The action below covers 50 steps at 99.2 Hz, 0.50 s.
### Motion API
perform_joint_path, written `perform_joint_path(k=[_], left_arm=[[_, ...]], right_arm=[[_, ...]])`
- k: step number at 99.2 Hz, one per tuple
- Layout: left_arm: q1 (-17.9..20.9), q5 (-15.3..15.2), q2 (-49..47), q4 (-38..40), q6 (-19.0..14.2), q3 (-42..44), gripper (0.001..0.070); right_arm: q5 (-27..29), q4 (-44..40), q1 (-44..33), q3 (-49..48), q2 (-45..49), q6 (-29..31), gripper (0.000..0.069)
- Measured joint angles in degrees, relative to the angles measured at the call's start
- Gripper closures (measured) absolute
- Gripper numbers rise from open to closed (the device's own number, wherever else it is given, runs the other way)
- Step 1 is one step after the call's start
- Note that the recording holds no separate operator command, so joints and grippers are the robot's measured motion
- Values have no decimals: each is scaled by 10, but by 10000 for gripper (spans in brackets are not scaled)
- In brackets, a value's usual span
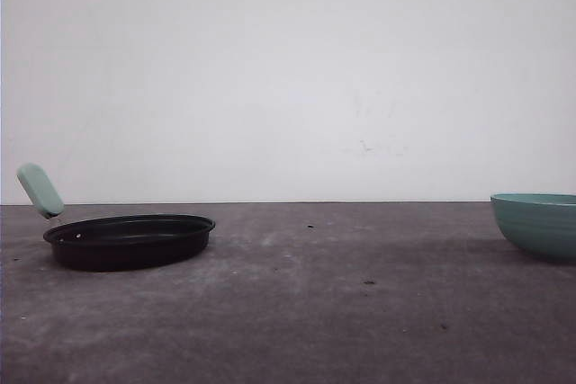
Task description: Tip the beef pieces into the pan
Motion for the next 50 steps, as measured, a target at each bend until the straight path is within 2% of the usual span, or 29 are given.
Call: perform_joint_path(k=[9, 20, 25, 39, 50], left_arm=[[28, 36, 53, 0, -13, 2, 80], [59, 123, 140, 18, -47, 1, 78], [70, 149, 179, 30, -62, 1, 78], [97, 158, 261, 14, -80, 1, 78], [115, 157, 320, -8, -79, 1, 78]], right_arm=[[-10, -9, 0, 0, 9, 0, 7], [-35, -35, 0, 0, 25, 0, 7], [-49, -48, 0, 0, 32, 0, 7], [-73, -87, 0, 0, 45, 0, 7], [-73, -103, 0, 0, 40, -5, 7]])
